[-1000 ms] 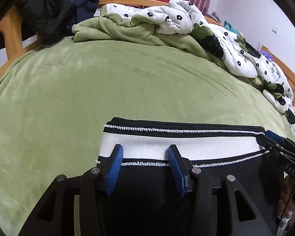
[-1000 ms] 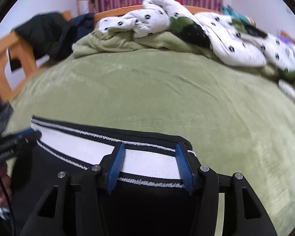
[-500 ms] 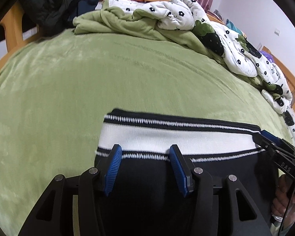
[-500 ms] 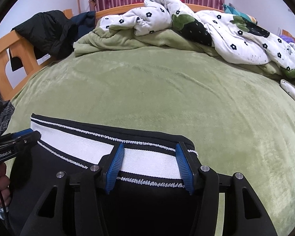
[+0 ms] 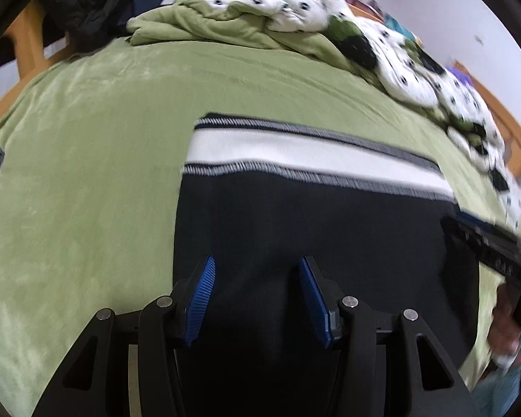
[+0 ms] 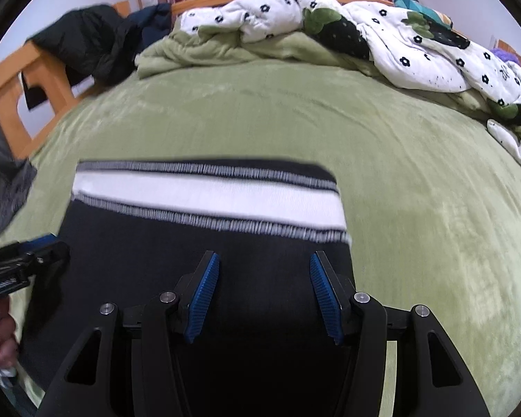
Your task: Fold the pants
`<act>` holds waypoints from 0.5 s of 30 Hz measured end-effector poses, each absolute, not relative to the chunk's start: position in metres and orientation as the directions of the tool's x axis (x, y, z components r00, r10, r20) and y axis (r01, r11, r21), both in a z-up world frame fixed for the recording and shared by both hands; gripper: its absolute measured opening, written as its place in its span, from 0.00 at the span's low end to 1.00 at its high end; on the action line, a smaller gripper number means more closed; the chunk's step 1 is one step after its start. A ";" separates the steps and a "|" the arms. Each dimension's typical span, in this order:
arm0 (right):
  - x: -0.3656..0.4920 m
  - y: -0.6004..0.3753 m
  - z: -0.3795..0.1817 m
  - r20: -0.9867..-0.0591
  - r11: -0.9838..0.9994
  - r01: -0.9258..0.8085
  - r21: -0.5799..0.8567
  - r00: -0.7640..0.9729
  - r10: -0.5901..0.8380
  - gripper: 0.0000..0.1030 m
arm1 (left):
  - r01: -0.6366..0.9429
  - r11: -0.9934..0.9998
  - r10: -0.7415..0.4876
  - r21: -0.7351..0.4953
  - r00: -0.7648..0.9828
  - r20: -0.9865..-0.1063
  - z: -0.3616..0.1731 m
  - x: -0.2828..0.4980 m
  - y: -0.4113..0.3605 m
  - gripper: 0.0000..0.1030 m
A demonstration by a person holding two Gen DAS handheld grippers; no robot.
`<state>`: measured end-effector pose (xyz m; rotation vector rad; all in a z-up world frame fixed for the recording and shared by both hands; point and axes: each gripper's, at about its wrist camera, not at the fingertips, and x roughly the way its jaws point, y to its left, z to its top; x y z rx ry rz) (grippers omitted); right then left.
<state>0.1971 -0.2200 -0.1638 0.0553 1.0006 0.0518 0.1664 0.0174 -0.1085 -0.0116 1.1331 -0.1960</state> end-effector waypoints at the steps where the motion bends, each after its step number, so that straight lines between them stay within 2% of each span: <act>1: 0.192 -0.219 -0.163 -0.842 0.998 -0.021 0.061 0.535 0.063 0.53 | 0.165 0.982 -0.157 -0.097 0.406 -0.900 -0.107 0.160 0.016 0.47; 10: 0.131 -0.220 -0.160 -0.868 0.997 -0.009 0.079 0.491 0.073 0.53 | 0.230 0.973 -0.134 -0.037 0.425 -0.895 -0.095 0.093 0.010 0.48; 15: 0.111 -0.220 -0.163 -0.879 0.995 -0.021 0.094 0.468 0.093 0.53 | 0.194 0.974 -0.183 -0.114 0.393 -0.901 -0.090 0.074 0.030 0.52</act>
